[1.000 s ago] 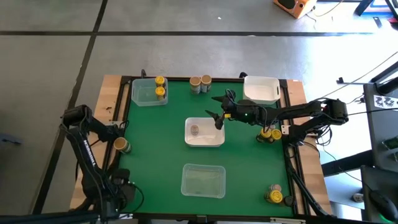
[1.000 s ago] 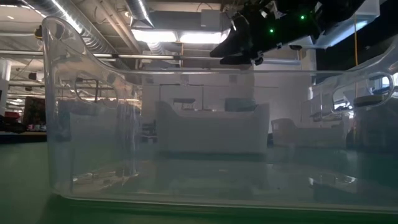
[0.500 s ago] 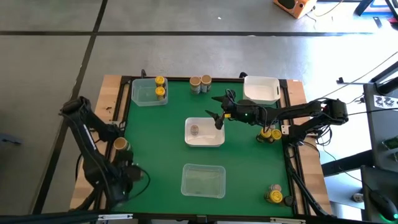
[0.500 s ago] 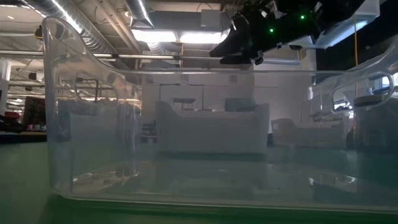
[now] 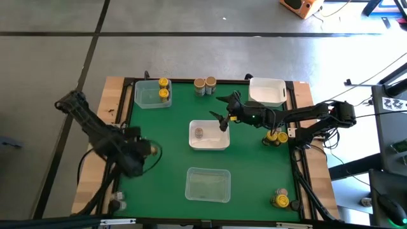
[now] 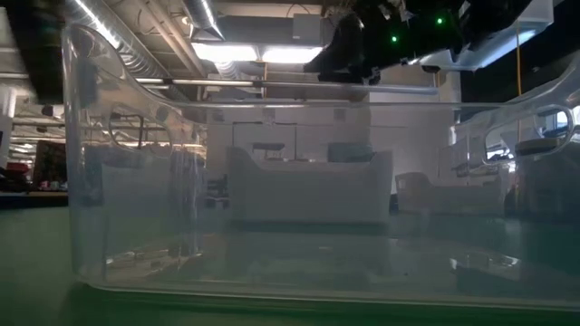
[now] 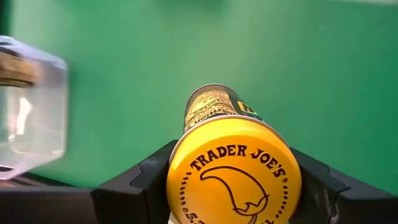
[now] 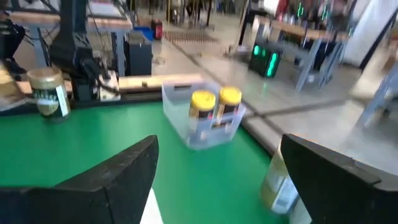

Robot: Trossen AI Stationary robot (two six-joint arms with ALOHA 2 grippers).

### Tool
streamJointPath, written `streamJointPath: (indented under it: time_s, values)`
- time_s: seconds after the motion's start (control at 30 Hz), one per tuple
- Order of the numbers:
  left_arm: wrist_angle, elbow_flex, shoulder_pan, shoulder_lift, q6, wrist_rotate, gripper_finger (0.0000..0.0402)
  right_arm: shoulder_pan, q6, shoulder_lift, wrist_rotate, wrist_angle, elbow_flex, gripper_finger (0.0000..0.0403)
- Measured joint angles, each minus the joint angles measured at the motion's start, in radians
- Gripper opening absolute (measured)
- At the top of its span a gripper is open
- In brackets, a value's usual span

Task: Sort spices by type
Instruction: Put the bottom left yellow seasoning bottle into the top transparent bin

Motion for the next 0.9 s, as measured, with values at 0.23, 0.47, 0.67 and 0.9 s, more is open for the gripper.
streamJointPath:
  time_s: [0.23, 0.47, 0.67, 0.9]
  values:
    - [0.001, 0.0, 0.224, -0.068, 0.136, -0.115, 0.0223, 0.0, -0.154, 0.0, 0.0, 0.187, 0.0, 0.0337]
    - [0.018, 0.0, 0.508, -0.082, 0.246, -0.145, 0.0225, 0.001, -0.15, 0.0, -0.052, 0.26, 0.0, 0.0337]
    - [0.045, 0.0, 0.758, -0.081, 0.329, -0.145, 0.0226, 0.001, -0.122, 0.008, -0.187, 0.256, 0.0, 0.0337]
    - [0.05, 0.0, 1.051, -0.081, 0.419, -0.144, 0.0225, 0.014, -0.122, 0.006, -0.197, 0.225, 0.0, 0.0337]
